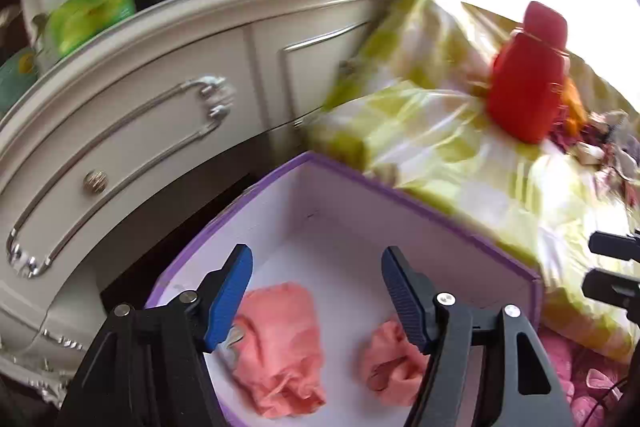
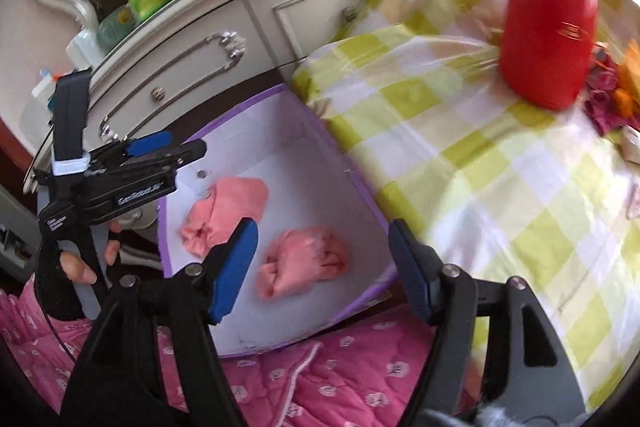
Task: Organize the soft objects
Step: 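Open both grippers to drop the pink towels into the box, then grasp the floral cloth with the right gripper while the left grasps white pads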
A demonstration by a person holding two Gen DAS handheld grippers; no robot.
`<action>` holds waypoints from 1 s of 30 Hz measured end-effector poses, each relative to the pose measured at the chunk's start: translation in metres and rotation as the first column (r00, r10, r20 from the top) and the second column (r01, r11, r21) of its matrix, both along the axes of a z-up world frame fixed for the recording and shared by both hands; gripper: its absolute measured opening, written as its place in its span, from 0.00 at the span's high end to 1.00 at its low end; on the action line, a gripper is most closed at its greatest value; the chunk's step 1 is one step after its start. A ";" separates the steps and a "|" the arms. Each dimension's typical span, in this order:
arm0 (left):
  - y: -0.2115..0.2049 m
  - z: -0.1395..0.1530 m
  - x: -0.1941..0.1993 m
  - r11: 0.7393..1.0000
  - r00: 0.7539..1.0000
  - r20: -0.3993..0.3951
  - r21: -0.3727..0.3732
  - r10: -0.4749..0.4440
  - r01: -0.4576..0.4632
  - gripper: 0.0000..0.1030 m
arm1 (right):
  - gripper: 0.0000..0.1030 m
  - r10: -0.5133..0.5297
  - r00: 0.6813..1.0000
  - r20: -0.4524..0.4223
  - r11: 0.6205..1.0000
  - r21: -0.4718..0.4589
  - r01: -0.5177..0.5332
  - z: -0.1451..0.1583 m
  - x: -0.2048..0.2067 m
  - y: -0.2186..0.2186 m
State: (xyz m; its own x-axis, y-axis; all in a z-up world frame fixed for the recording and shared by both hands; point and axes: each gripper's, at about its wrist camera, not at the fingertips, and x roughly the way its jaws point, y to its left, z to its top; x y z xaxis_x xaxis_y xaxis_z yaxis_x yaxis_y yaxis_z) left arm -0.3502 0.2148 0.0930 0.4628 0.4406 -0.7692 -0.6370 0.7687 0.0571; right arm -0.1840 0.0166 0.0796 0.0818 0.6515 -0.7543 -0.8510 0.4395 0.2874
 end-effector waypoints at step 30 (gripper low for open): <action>-0.156 -0.086 0.321 0.846 0.876 0.170 -0.230 -0.451 0.481 0.12 | 0.61 -0.659 0.734 0.162 0.725 -0.123 0.678 -0.071 0.293 -0.143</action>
